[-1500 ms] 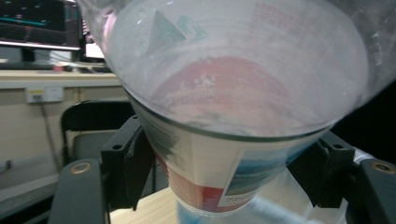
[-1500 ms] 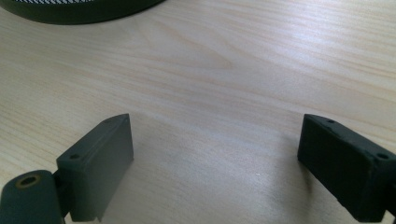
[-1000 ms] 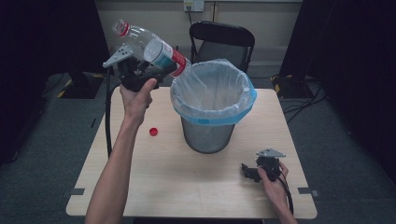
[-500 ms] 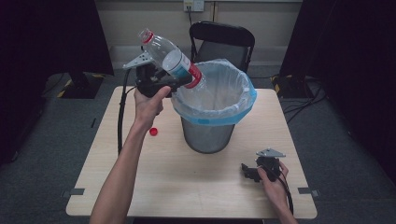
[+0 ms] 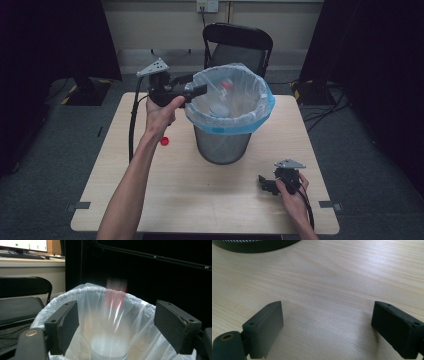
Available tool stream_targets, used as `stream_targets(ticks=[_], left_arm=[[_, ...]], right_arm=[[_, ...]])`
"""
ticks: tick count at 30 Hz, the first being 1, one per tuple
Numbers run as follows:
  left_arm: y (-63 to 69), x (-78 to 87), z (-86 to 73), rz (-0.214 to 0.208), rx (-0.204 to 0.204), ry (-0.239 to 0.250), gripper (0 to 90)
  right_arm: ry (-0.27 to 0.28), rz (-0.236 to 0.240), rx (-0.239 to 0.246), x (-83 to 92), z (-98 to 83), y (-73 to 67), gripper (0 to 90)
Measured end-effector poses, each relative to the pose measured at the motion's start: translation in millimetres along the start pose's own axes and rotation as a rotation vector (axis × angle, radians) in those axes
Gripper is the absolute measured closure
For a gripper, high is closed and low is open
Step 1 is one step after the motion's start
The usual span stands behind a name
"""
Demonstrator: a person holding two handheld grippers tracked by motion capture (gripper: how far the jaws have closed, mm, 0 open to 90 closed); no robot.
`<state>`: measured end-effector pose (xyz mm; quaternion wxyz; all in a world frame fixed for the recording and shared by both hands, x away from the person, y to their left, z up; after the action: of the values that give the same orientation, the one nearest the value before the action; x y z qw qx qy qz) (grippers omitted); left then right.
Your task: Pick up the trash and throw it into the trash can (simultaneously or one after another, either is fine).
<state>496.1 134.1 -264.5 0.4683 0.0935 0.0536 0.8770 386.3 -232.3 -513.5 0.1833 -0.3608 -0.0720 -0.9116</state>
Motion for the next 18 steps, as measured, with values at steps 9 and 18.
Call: stream_targets(ticks=[9, 18], left_arm=[[-4.6, 10.6, 1.8, 0.023, -0.004, -0.007, 18.9], [-14.8, 32.8, -0.7, 0.073, -0.010, 0.004, 21.7]], right_arm=[[0.000, 0.000, 0.001, 0.0, 0.0, 0.0, 9.5], [0.000, 0.000, 0.001, 0.0, 0.0, -0.1, 9.5]])
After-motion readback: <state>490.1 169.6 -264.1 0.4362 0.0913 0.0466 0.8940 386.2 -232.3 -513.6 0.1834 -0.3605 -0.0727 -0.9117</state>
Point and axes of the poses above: each handheld gripper's, and its own axes: x roughly backward along the jaws, z roughly out of its top, y roughly to its right, the point moved 2 cm from there along -x, roughly forward along the jaws, and after that the axes turned 1 degree about z, right-handed, at the moved point
